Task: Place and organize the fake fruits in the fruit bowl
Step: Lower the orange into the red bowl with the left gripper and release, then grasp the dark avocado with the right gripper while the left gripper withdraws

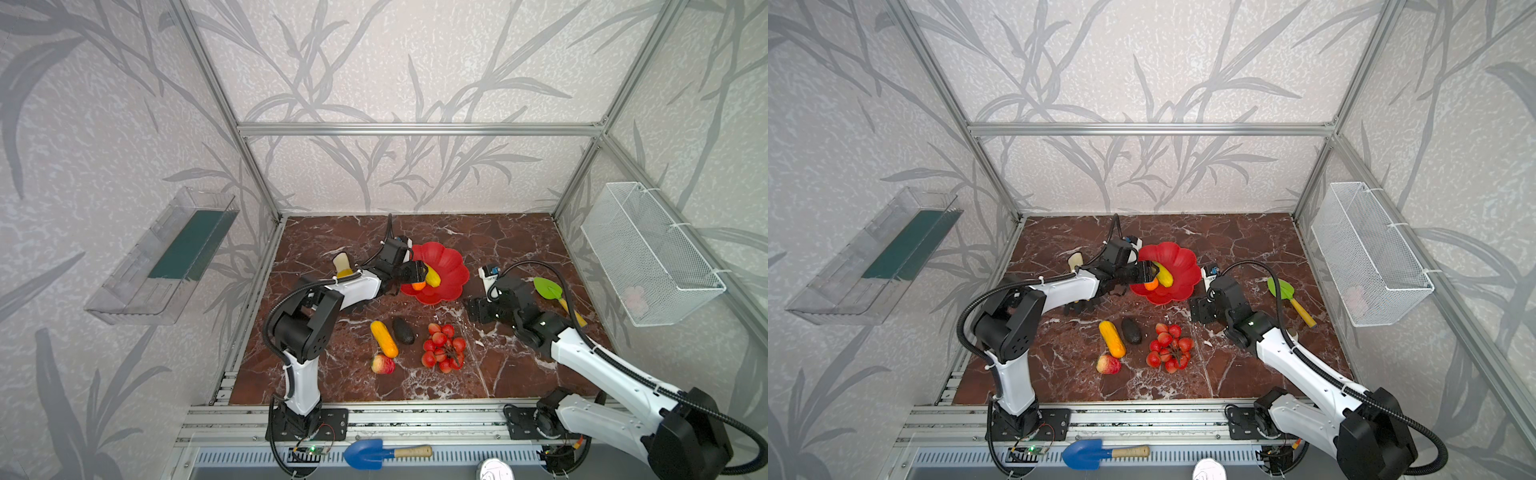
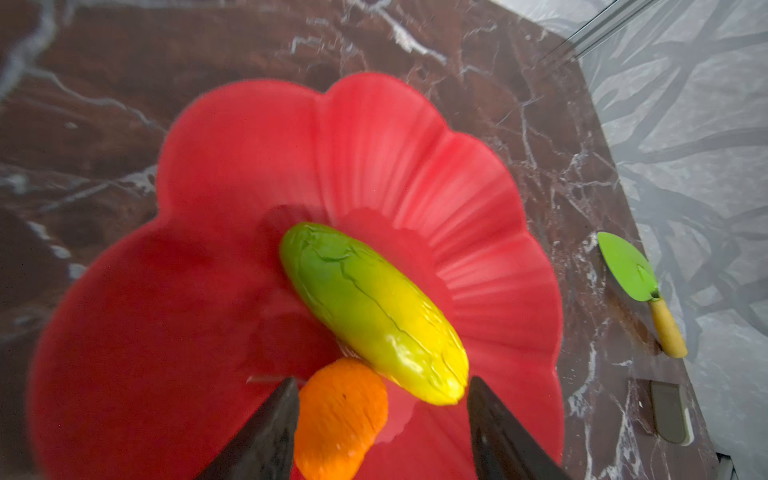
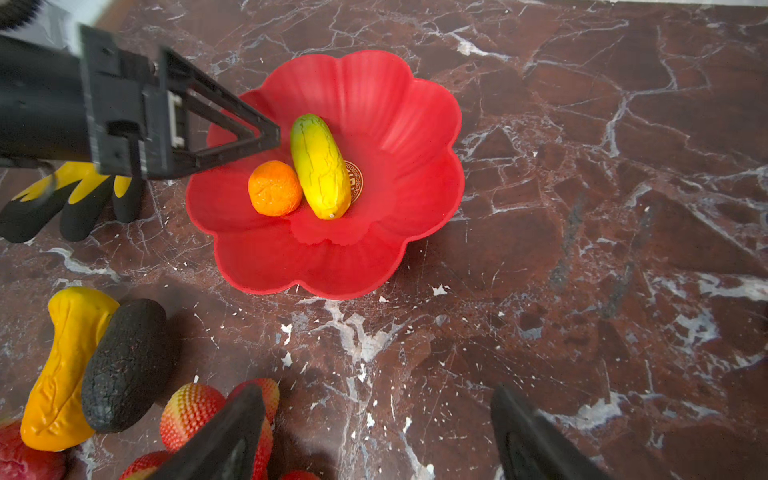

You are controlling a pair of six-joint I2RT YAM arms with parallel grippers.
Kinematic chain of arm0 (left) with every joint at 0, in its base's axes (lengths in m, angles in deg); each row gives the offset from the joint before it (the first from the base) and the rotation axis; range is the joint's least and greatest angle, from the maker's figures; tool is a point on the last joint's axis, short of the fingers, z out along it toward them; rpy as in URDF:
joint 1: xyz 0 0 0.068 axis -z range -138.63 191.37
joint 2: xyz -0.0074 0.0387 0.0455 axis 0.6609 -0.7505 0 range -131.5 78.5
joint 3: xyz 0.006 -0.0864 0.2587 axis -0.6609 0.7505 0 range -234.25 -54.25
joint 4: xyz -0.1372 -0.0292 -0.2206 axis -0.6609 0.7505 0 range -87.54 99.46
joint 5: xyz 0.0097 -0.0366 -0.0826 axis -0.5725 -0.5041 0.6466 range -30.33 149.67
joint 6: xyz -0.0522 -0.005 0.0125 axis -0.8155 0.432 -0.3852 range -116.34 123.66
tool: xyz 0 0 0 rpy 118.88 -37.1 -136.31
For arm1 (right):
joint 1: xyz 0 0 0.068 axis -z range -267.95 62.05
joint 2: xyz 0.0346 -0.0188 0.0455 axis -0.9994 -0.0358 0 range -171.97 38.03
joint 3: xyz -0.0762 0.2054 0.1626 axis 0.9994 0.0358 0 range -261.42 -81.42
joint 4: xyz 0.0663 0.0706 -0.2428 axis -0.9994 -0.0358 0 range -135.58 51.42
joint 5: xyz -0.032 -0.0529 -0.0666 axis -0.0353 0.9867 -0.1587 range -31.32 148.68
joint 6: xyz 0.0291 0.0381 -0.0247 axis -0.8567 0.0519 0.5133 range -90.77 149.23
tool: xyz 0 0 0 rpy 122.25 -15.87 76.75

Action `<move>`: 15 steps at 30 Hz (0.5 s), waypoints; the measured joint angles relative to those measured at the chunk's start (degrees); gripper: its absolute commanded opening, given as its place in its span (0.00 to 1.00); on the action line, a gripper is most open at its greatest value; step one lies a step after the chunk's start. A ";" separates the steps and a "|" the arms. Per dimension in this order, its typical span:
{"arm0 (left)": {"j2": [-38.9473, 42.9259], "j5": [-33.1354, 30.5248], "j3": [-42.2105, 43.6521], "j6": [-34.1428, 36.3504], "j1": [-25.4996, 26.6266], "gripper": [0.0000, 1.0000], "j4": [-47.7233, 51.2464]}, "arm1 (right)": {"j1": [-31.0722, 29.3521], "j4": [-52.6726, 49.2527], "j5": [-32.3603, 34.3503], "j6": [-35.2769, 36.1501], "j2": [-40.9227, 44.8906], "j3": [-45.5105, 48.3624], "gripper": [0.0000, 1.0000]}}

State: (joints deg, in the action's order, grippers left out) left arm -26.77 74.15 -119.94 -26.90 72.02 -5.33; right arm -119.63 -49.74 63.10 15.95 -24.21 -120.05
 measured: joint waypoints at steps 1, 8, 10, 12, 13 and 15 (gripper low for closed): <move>2.71 -1.07 0.98 0.50 0.00 0.69 -0.09 | -0.59 0.00 -0.35 0.35 -0.87 -0.79 0.85; 28.65 -13.90 12.17 4.57 0.00 0.77 -6.47 | -10.69 0.48 -2.38 2.36 -8.22 -6.54 0.84; 36.92 -19.76 18.34 4.81 0.00 0.80 -8.15 | -14.32 0.61 -2.91 2.29 -10.56 -7.69 0.84; 43.98 -25.24 24.55 4.42 -0.02 0.84 -8.72 | -17.81 0.94 -3.23 2.05 -13.05 -8.72 0.83; 48.35 -28.46 28.72 3.80 -0.07 0.85 -8.61 | -19.54 1.29 -3.41 1.79 -14.45 -9.09 0.83; 56.00 -33.46 35.65 2.75 -0.11 0.87 -7.41 | -22.25 2.03 -3.72 1.03 -17.27 -9.73 0.83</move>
State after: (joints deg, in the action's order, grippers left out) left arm 29.22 40.69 -84.29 -24.15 71.91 -12.74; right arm -141.88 -47.70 59.39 16.98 -41.48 -129.78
